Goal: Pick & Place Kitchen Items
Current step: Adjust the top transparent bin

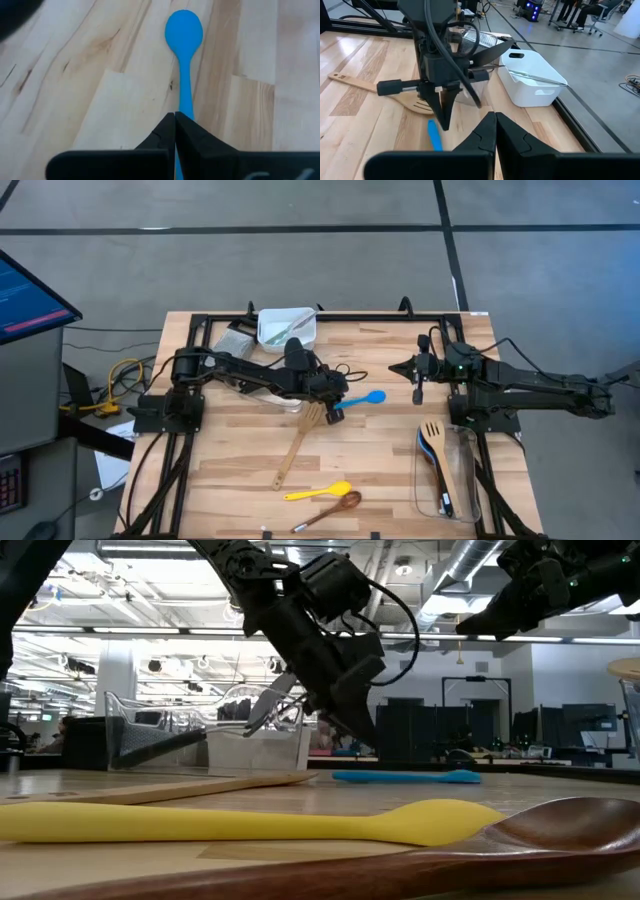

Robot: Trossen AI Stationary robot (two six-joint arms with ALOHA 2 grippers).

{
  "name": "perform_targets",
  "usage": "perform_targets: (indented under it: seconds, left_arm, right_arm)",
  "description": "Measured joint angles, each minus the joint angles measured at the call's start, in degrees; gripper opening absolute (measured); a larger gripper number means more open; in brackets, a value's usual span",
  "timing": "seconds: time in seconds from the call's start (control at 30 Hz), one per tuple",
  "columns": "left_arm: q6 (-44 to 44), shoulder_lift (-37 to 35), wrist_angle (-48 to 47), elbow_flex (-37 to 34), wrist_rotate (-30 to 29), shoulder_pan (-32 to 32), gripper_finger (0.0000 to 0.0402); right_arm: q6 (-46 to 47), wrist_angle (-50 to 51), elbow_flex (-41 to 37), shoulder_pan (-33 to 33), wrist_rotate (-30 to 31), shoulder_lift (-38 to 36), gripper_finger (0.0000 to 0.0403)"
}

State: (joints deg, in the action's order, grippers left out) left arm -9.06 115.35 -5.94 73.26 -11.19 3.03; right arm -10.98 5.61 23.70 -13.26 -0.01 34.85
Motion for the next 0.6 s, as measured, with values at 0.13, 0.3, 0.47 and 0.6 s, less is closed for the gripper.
perform_targets:
  seconds: [0.13,0.3,0.47,0.6]
  left_arm:
    - [0.0,0.0,0.1,0.0,0.0,0.0,0.0002]
    - [-0.2,0.2,0.0,0.0,0.8,-0.4,0.0005]
    - [-0.3,0.3,0.1,0.0,1.1,-0.7,0.0027]
    - [-0.1,0.3,-1.6,0.0,1.3,-1.1,0.0054]
  right_arm:
    - [0.0,0.0,0.0,0.0,0.0,0.0,0.0000]
    - [0.0,0.0,0.0,0.0,0.0,0.0,0.0000]
    - [0.0,0.0,0.0,0.0,0.0,0.0,0.0000]
    - [0.0,0.2,0.0,0.0,0.0,0.0,0.0000]
